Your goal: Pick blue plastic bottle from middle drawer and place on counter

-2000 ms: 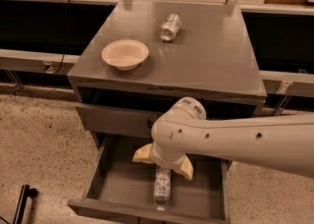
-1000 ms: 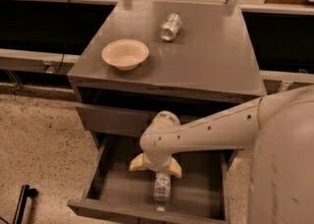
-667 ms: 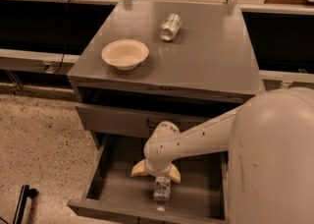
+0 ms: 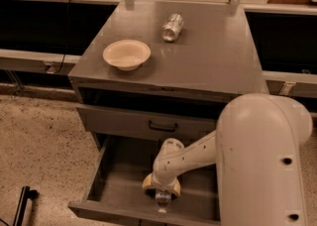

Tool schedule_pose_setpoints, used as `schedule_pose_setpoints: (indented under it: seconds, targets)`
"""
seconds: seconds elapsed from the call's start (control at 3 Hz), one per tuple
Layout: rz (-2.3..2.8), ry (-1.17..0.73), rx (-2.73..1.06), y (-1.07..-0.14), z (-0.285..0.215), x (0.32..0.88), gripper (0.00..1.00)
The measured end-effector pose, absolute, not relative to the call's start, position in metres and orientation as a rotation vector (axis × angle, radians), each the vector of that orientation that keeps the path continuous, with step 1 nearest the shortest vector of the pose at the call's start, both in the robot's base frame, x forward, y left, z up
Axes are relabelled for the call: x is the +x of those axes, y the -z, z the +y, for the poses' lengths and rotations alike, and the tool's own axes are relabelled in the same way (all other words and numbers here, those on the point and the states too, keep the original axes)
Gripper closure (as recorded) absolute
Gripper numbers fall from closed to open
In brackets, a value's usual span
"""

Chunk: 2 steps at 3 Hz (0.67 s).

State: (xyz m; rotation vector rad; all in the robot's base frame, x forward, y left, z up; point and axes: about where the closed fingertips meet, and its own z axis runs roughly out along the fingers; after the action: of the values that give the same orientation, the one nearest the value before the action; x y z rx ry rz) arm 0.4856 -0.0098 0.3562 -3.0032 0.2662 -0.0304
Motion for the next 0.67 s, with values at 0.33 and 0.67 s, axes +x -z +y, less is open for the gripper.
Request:
schedule_pose_setpoints:
  seconds: [0.33,0.67]
  targets:
    - [0.287,0.036,-3.013,-0.3445,-0.0159,0.4830,0.41]
    - [0.289,0.037,-3.013,-0.3492,-0.0161,0.4827,0.66]
